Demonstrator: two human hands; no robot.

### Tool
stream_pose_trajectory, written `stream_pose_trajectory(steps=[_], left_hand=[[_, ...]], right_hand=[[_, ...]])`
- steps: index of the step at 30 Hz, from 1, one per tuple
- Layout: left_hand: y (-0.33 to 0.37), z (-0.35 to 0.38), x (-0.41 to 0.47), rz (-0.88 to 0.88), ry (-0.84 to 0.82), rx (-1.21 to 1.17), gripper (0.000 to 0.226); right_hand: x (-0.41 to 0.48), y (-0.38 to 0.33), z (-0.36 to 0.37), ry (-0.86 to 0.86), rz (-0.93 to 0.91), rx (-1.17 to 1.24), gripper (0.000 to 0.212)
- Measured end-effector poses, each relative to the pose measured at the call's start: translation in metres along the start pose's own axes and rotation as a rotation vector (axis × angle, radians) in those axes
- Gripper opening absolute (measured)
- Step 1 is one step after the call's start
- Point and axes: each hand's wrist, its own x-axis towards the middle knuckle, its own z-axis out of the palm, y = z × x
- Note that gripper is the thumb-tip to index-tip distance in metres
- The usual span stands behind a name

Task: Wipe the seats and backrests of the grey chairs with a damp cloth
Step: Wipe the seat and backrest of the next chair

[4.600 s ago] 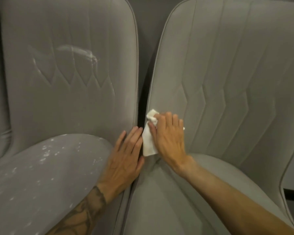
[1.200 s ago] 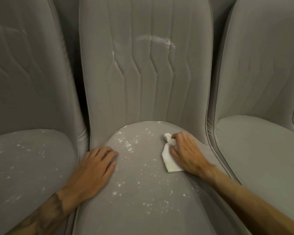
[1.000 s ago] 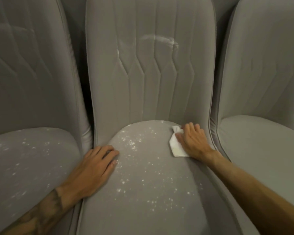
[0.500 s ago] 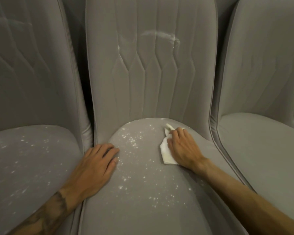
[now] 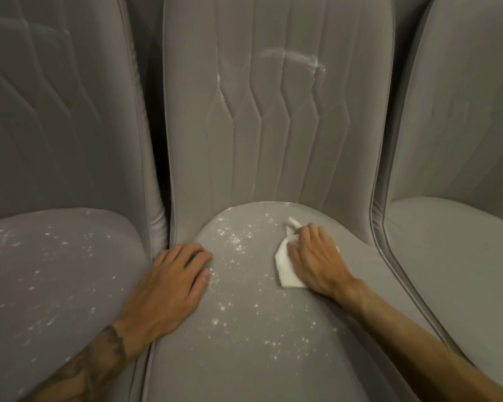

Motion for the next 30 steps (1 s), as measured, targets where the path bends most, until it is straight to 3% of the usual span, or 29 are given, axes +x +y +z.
stream_pose_trajectory(steps=[3,6,8,13,18,24,30], left_hand=[[-0.002,0.001,0.001,0.004,0.005,0.003,0.032],[-0.002,0.003,0.001,0.001,0.005,0.000,0.032],[-0.002,0.003,0.001,-0.002,0.006,-0.002,0.032],[0.000,0.001,-0.001,0.000,0.004,-0.002,0.034],[0.000,0.000,0.000,0.000,0.015,0.010,0.033],[0.000,0.002,0.000,-0.002,0.014,0.015,0.031],[0.001,0.003,0.002,-0.008,0.016,0.026,0.030]], right_hand=[[-0.002,0.017,-0.004,-0.032,-0.094,-0.041,0.038],[0.026,0.027,-0.005,-0.070,0.128,-0.141,0.038],[0.036,0.014,-0.002,-0.057,0.178,-0.163,0.039],[0.015,0.014,0.000,-0.057,-0.161,0.032,0.043],[0.040,0.034,-0.004,-0.027,-0.063,-0.044,0.043],[0.020,0.023,0.004,-0.035,-0.253,0.071,0.040],[0.051,0.023,0.004,0.028,-0.027,-0.073,0.039]])
